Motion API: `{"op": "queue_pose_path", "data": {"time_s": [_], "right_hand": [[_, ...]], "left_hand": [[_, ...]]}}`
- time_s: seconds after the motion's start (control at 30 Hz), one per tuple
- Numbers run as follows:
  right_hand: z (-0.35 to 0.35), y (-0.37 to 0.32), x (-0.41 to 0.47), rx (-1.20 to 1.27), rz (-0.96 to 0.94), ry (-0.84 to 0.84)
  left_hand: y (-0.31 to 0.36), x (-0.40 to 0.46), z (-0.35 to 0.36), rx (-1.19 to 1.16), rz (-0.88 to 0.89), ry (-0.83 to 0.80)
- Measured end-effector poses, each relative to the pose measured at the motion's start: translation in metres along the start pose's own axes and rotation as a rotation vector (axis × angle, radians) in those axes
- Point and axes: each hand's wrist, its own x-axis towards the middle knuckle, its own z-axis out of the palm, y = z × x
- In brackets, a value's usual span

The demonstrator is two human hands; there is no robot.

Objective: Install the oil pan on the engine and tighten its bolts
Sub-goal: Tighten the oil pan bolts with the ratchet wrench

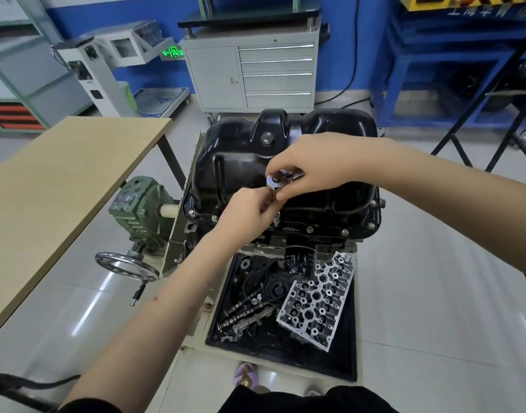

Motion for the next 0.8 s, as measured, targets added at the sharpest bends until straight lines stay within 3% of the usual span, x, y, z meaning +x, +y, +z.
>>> {"op": "queue_pose_path", "data": {"time_s": [0.1,0.23,0.4,0.5,0.7,0.8], "right_hand": [[0.0,0.01,-0.002,0.203,0.039,-0.082],[-0.003,0.033,-0.005,0.792,0.186,-0.464],[-0.001,0.041,-0.008,0.992,0.238,-0.622],[0.013,0.027,-0.019,1.205,0.327,-0.471],[0.052,-0.046,-0.034,1.964,0.584,0.071],[0.059,-0.07,-0.026,2.117,0.619,0.22]], "left_hand": [[-0.001,0.001,-0.004,-0.022,0.005,-0.034],[0.002,0.004,-0.004,0.038,0.073,-0.12],[0.002,0.01,-0.003,0.03,0.081,-0.163],[0.0,0.012,-0.004,-0.018,0.044,-0.166],[-0.006,0.009,-0.003,-0.155,0.012,-0.114],[-0.008,0.001,-0.006,-0.181,-0.039,-0.064]]}}
